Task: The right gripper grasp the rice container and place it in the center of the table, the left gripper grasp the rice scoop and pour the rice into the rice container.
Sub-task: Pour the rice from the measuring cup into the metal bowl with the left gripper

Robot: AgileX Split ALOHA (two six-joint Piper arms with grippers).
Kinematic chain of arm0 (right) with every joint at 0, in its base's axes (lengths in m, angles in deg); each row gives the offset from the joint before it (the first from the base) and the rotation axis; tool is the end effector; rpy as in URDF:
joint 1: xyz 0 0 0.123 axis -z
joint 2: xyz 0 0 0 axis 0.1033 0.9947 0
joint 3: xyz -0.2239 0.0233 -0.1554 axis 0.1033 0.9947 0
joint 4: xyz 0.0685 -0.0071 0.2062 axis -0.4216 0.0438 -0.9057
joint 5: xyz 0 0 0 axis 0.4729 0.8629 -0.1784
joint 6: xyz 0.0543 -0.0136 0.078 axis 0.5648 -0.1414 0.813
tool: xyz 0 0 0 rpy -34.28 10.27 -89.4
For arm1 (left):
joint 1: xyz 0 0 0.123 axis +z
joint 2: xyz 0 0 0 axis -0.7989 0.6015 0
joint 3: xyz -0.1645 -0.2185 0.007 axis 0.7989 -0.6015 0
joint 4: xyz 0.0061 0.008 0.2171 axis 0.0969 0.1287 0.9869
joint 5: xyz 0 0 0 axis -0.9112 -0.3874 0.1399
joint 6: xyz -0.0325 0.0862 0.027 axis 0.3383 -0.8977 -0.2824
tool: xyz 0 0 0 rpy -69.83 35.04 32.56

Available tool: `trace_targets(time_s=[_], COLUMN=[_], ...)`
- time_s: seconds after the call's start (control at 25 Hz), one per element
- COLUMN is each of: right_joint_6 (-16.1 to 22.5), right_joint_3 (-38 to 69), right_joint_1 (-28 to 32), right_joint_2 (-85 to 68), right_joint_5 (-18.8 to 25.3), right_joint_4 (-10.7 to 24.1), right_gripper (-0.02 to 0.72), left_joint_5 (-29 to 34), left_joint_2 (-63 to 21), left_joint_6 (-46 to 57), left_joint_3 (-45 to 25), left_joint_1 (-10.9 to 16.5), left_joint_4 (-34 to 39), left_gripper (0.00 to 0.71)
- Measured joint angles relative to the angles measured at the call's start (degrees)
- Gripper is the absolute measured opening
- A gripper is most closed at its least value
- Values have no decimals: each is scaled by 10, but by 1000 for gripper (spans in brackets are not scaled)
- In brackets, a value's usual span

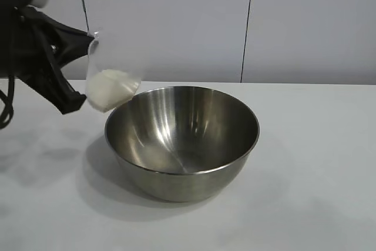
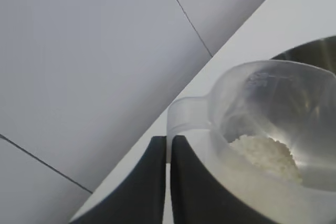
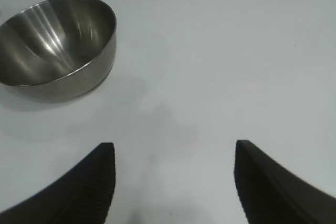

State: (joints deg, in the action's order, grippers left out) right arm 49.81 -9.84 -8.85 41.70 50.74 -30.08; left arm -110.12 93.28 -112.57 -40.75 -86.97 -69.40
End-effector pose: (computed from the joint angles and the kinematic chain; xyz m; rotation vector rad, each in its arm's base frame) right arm -0.0207 0.0067 0.2492 -0.1393 2.0694 0.0919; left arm 0.2253 -0.1398 0.2170 1.0681 1.4369 0.2206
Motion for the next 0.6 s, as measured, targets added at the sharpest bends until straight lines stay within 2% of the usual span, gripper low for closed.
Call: trace_targets(time_s=[0.12, 0.24, 0.36, 0.6], right_joint_6=[0, 0, 0, 0], right_joint_3=[0, 0, 0, 0], right_joint_1=[0, 0, 0, 0], right_joint_2=[0, 0, 0, 0], right_joint_5=[0, -1, -1, -1], right_joint_4=[0, 0, 0, 0], right_gripper=[452, 452, 452, 452], left_joint_5=[-4, -12, -16, -2], left_joint_2=[0, 0, 0, 5], left_joint_6=[-234, -389, -474, -584], left_joint_3=[8, 29, 55, 90], left_joint_1=[-61, -105, -132, -137], left_joint_4=[-179, -266, -294, -304], left_gripper=[9, 9, 9, 9])
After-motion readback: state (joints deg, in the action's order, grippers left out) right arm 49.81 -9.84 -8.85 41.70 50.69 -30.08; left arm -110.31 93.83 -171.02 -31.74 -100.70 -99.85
